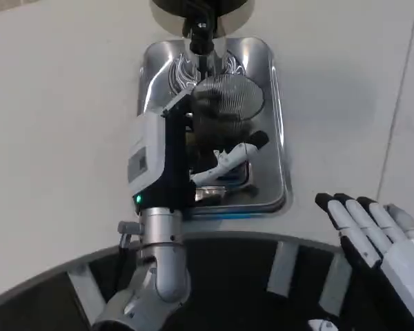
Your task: Grasp the cup under the faucet to collect the drink, then remove the cup.
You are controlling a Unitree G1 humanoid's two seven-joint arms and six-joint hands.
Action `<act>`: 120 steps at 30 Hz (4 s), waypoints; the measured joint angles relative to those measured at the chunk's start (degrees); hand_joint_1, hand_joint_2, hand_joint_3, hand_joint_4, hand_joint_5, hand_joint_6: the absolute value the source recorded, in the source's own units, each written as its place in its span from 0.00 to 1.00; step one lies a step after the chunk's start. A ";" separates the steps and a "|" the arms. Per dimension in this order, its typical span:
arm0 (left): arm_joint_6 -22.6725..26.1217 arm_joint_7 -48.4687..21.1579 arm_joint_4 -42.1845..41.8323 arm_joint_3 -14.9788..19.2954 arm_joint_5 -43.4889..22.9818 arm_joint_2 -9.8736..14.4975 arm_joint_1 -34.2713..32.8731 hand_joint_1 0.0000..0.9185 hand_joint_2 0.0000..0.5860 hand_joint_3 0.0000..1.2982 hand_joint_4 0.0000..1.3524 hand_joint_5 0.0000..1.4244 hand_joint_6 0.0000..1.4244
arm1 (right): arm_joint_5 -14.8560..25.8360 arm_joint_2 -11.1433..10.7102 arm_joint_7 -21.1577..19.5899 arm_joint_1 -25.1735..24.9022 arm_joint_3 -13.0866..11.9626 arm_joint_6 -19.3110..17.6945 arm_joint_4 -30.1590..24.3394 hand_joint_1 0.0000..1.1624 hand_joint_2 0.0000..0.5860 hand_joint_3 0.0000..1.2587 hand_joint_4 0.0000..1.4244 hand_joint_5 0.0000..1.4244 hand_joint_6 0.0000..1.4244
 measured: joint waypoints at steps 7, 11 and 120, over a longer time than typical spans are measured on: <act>-0.39 -0.66 -3.56 0.48 -0.43 1.66 3.09 0.84 0.07 0.84 0.79 0.90 1.00 | 0.02 -0.22 0.25 -1.44 0.50 0.30 0.28 0.29 0.70 0.00 0.00 0.00 0.00; -0.38 -1.63 -7.66 1.19 -0.54 2.94 6.21 0.83 0.07 0.84 0.79 0.89 1.00 | 0.15 -0.58 0.25 -2.11 0.85 0.29 0.87 0.29 0.71 0.00 0.00 0.00 0.00; -7.46 -31.11 -68.58 8.98 1.28 7.03 52.34 0.79 0.12 0.88 0.80 0.88 1.00 | 1.56 -3.51 -13.36 -1.94 -0.93 -11.24 6.30 0.07 0.90 0.00 0.00 0.00 0.00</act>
